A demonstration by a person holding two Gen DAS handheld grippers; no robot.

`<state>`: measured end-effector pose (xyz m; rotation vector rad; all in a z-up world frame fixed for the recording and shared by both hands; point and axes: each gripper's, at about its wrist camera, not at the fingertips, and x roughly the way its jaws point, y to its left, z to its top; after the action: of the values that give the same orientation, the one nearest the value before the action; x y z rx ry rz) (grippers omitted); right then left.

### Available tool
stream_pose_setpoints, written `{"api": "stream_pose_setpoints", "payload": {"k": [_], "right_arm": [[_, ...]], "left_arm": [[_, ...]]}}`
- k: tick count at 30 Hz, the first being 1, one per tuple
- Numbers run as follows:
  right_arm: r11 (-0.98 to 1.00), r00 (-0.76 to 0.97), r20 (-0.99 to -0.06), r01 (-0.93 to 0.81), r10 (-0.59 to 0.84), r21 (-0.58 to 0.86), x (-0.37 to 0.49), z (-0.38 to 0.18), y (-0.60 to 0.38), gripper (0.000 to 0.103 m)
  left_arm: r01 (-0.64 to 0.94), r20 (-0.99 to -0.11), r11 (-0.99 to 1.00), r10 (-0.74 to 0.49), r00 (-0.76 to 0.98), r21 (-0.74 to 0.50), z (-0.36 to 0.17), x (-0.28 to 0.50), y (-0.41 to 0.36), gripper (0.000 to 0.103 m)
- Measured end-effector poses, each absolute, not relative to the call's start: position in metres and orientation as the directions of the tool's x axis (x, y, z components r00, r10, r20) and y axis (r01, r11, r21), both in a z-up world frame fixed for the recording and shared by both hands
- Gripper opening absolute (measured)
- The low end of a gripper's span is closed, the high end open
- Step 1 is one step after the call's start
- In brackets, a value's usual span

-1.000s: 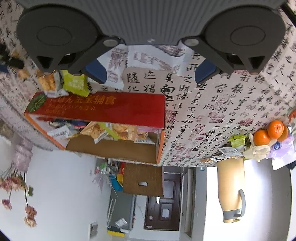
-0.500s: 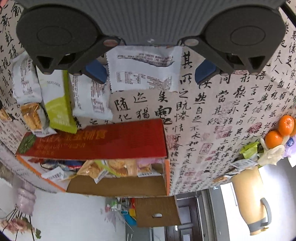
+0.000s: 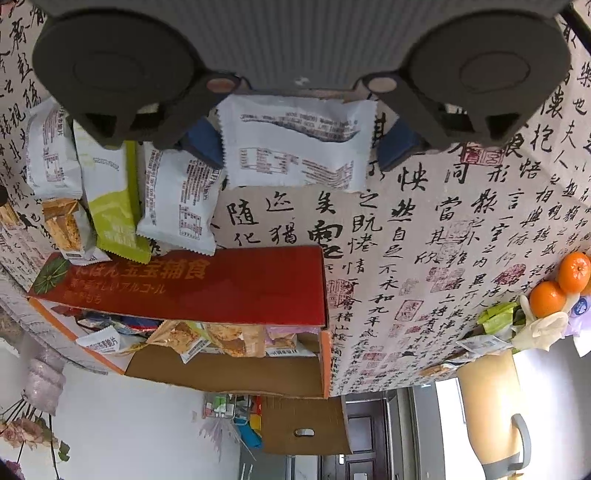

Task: Organize snacks
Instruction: 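Grasp a plain white packet with the left tool while the right tool holds the cookie packet, then carry the white and cookie packets into the box and open both tools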

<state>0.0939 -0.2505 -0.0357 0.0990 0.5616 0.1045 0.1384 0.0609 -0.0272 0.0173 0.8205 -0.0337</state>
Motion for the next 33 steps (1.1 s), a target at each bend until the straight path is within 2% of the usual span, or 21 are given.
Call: {"api": "stream_pose_setpoints", "payload": {"k": [7, 12, 14, 22, 33], "right_arm": [[0.989, 0.842, -0.523, -0.078, 0.132, 0.124, 0.091, -0.035, -0.25, 0.049], [0.989, 0.846, -0.517, -0.081, 0.135, 0.126, 0.089, -0.033, -0.248, 0.049], [0.989, 0.846, -0.515, -0.083, 0.137, 0.125, 0.088, -0.033, -0.248, 0.049], [0.988, 0.851, -0.507, -0.087, 0.139, 0.126, 0.083, -0.03, -0.248, 0.049], [0.987, 0.861, -0.487, -0.102, 0.149, 0.123, 0.081, -0.023, -0.243, 0.049]], "left_arm": [[0.022, -0.705, 1.0, -0.017, 0.709, -0.002, -0.026, 0.125, 0.063, 0.07], [0.013, -0.682, 0.998, 0.027, 0.731, 0.054, -0.027, 0.118, 0.057, 0.069], [0.014, -0.673, 0.998, 0.03, 0.739, 0.059, -0.026, 0.115, 0.055, 0.063], [0.008, -0.66, 0.998, 0.035, 0.751, 0.062, -0.024, 0.11, 0.055, 0.058], [0.013, -0.596, 0.998, 0.023, 0.803, 0.056, 0.0, 0.102, 0.051, 0.057]]}}
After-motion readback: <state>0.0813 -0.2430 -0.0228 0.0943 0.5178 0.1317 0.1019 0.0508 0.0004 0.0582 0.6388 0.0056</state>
